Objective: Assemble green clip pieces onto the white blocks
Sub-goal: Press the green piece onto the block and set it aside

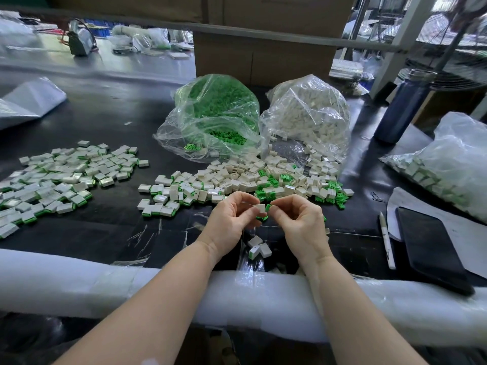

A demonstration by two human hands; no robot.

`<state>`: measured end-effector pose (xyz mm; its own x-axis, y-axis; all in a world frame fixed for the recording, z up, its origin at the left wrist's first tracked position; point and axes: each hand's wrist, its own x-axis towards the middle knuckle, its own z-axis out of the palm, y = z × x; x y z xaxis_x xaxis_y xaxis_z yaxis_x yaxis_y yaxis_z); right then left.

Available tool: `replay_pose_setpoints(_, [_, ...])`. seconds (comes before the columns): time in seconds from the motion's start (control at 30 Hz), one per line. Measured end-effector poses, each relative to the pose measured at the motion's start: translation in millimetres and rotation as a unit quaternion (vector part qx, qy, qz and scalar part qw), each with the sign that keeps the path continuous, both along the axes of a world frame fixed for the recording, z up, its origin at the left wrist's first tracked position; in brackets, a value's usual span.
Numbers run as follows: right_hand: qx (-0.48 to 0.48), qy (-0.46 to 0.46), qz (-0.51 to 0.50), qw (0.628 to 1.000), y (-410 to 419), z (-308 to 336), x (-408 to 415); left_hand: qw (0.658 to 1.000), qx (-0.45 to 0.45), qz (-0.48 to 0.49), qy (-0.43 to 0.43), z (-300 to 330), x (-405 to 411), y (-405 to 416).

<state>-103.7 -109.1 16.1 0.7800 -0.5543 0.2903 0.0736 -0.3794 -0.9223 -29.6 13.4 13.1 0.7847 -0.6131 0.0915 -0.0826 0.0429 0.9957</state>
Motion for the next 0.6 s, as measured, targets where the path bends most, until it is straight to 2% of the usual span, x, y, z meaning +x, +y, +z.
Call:
replay_pose_setpoints(0.27, [0.004,0.025,0.028,0.999,1.9,1.1,0.0,1.000,0.015,-0.011,0.000,-2.9,1.8,0.5])
replay_pose_setpoints(0.6, [0.068,0.045,0.056,0.995,1.0,-0.1,-0.2,1.000,0.022,0.001,-0.004,-4.1,1.0,-0.8])
